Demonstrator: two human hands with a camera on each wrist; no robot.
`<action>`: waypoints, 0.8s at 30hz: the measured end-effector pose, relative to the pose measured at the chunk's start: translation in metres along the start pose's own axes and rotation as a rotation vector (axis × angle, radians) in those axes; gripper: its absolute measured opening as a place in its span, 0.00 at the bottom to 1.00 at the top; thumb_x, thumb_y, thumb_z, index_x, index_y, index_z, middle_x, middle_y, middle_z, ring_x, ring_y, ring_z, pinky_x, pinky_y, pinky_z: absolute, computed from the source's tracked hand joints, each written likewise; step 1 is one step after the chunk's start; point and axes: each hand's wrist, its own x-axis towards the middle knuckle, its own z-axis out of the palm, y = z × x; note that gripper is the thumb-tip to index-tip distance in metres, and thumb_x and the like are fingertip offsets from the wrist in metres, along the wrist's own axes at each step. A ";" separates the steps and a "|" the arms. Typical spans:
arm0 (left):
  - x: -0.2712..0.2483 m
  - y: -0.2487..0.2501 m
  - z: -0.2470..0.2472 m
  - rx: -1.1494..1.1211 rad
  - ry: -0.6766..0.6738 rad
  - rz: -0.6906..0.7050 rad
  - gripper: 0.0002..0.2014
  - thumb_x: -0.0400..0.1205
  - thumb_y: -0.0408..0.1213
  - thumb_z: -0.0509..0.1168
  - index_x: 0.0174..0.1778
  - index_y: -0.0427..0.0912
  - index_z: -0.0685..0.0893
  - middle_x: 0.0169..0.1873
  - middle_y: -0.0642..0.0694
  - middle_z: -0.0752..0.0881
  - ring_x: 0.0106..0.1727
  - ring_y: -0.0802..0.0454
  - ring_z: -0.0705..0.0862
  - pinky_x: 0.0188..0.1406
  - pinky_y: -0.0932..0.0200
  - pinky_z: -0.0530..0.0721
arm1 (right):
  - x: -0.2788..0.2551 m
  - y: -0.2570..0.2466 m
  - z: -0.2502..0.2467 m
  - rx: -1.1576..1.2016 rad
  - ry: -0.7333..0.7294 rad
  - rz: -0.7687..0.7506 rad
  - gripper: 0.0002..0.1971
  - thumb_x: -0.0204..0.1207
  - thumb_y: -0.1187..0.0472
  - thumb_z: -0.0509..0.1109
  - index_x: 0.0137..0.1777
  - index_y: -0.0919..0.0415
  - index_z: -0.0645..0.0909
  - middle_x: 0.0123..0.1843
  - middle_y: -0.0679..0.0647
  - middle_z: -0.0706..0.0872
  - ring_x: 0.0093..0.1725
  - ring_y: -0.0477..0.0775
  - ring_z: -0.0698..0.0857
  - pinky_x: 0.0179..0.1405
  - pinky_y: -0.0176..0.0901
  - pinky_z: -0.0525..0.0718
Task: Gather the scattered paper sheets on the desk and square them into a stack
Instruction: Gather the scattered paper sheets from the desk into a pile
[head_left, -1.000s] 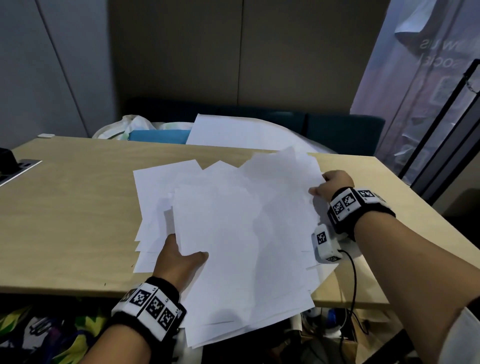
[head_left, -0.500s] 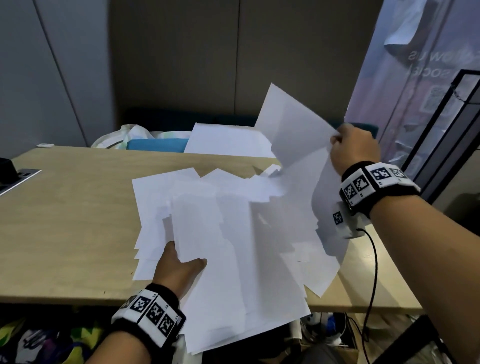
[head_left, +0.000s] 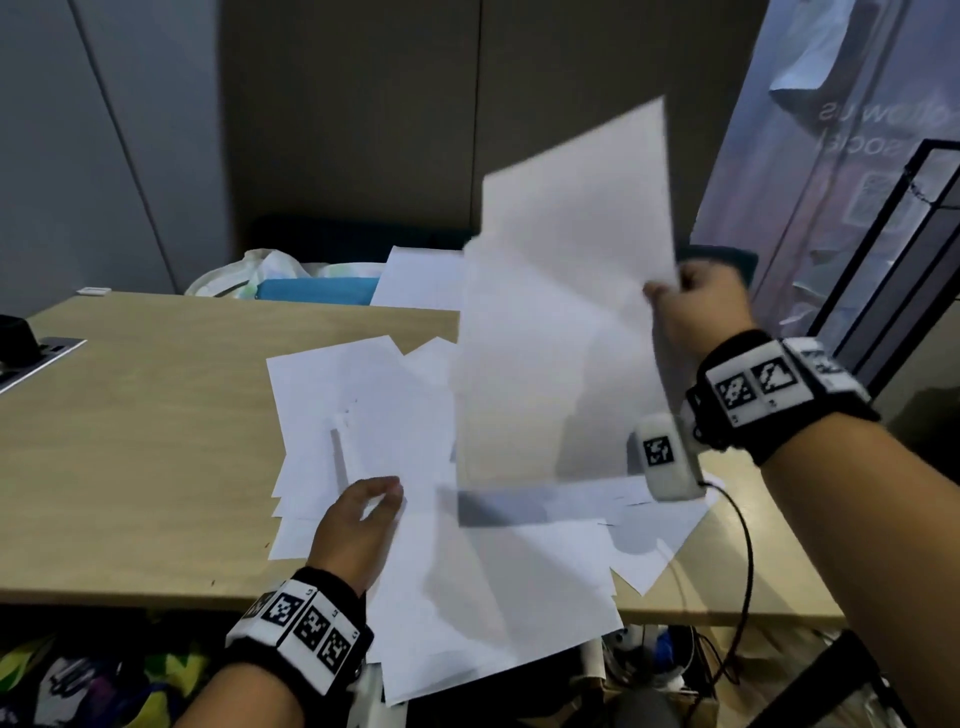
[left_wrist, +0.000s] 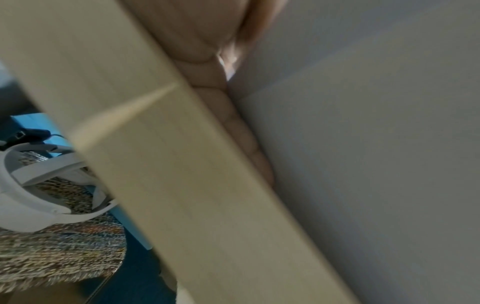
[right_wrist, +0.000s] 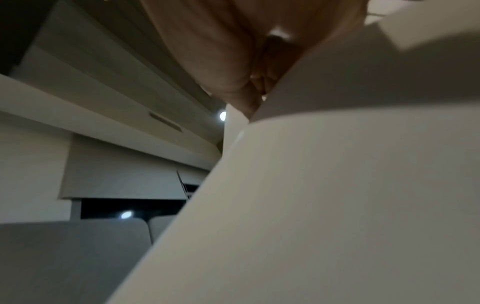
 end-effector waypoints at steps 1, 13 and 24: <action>0.000 0.003 0.000 -0.030 -0.008 -0.039 0.09 0.84 0.45 0.63 0.53 0.48 0.86 0.59 0.49 0.85 0.69 0.45 0.80 0.64 0.59 0.73 | -0.014 0.010 0.011 0.006 -0.089 0.052 0.10 0.77 0.65 0.70 0.54 0.72 0.84 0.49 0.59 0.86 0.50 0.54 0.84 0.48 0.37 0.79; -0.010 0.009 -0.005 -0.062 -0.062 -0.061 0.14 0.79 0.33 0.69 0.58 0.46 0.76 0.51 0.51 0.85 0.50 0.54 0.84 0.47 0.59 0.79 | -0.085 0.066 0.097 -0.300 -0.827 0.313 0.09 0.81 0.66 0.62 0.52 0.67 0.84 0.42 0.61 0.85 0.41 0.57 0.81 0.45 0.46 0.80; 0.012 -0.002 -0.007 0.010 -0.036 -0.086 0.03 0.86 0.35 0.58 0.51 0.41 0.70 0.42 0.44 0.74 0.46 0.45 0.74 0.49 0.51 0.72 | -0.018 0.121 0.010 -1.124 -0.646 0.261 0.29 0.81 0.43 0.56 0.82 0.43 0.59 0.83 0.55 0.63 0.79 0.62 0.69 0.71 0.50 0.72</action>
